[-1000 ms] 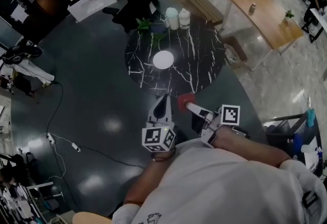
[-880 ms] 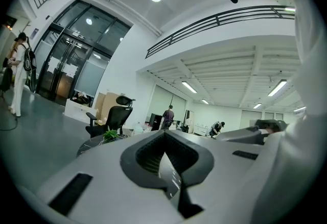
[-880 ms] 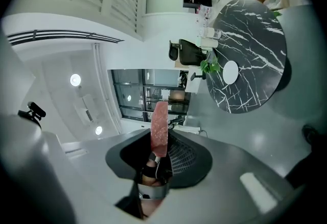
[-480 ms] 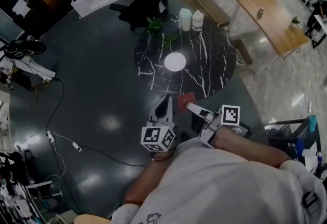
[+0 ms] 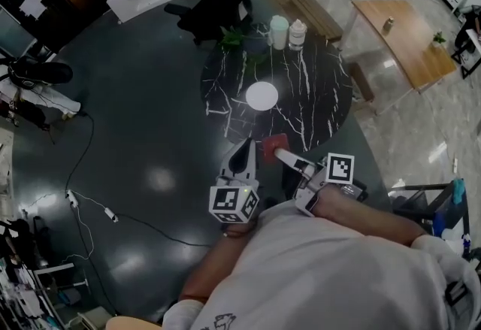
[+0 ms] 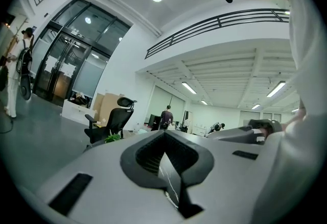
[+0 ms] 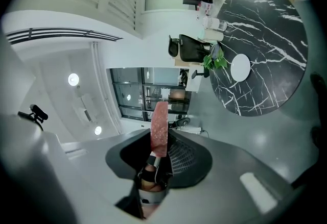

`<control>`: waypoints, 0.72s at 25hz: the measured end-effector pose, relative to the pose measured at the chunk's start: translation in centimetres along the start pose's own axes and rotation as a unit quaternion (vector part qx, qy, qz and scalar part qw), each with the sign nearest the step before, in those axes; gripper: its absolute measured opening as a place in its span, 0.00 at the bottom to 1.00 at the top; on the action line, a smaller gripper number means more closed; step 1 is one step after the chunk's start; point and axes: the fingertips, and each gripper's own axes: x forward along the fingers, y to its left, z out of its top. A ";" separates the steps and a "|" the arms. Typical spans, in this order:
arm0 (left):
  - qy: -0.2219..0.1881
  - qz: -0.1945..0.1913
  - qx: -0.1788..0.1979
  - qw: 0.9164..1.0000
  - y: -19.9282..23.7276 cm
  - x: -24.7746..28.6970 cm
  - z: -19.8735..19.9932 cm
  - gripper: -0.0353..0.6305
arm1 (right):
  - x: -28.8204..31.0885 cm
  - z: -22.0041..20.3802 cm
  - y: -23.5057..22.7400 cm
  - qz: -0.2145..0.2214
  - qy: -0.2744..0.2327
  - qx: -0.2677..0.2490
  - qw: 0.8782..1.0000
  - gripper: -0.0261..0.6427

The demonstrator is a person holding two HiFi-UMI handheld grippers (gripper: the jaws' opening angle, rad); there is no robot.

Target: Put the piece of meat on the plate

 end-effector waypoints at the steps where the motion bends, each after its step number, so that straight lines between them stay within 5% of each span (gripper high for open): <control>1: 0.000 0.001 0.004 1.000 0.1 0.4 0.2 0.06 | 0.3 0.4 0.0 0.001 0.002 -0.001 1.000 0.17; 18: 0.012 0.048 -0.009 0.999 4.0 12.6 -0.9 0.06 | 5.4 12.1 -3.1 -0.012 0.043 0.016 0.999 0.17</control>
